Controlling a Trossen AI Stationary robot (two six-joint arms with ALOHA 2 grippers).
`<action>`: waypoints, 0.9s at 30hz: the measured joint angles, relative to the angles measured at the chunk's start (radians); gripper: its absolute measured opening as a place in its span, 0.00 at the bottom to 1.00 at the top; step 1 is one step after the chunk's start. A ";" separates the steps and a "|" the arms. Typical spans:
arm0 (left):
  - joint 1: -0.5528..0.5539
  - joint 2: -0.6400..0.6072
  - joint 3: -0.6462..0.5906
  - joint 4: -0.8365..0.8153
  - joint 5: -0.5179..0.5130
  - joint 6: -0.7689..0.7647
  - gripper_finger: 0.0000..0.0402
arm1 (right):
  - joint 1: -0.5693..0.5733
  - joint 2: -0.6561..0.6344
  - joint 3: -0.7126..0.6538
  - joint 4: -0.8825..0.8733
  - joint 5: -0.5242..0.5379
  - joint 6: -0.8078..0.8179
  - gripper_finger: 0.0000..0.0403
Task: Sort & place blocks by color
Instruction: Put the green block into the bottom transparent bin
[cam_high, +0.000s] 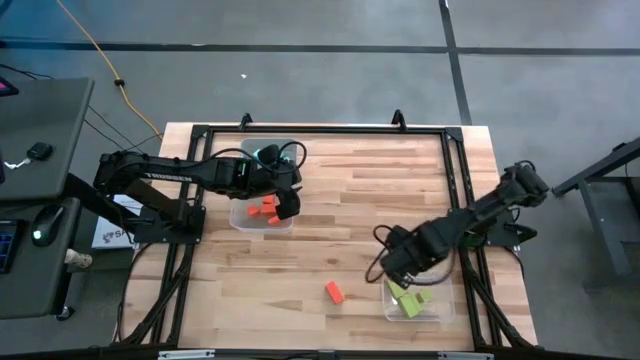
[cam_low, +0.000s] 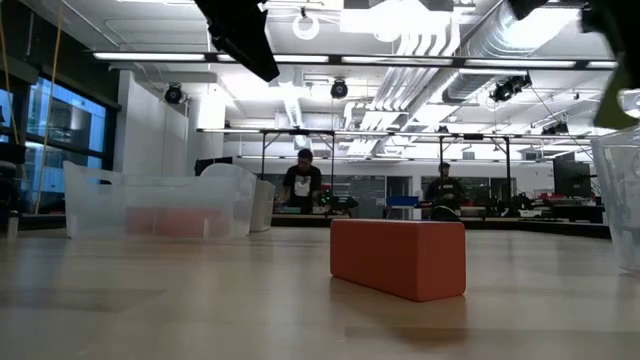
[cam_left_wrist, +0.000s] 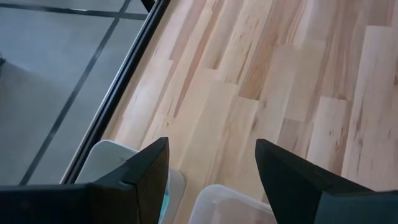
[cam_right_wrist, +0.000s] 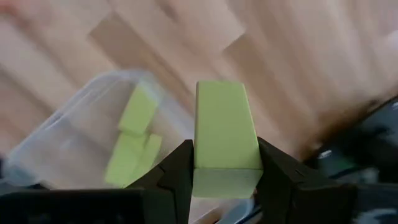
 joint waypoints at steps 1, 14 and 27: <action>0.000 0.000 0.000 0.000 0.000 0.000 0.53 | 0.016 -0.017 -0.020 0.032 -0.019 0.030 0.29; -0.002 0.000 0.000 0.000 0.037 -0.083 0.53 | 0.192 -0.094 -0.193 0.355 -0.066 0.306 0.29; -0.002 0.000 0.000 0.000 0.060 -0.115 0.53 | 0.209 -0.093 -0.346 0.529 -0.021 0.471 0.29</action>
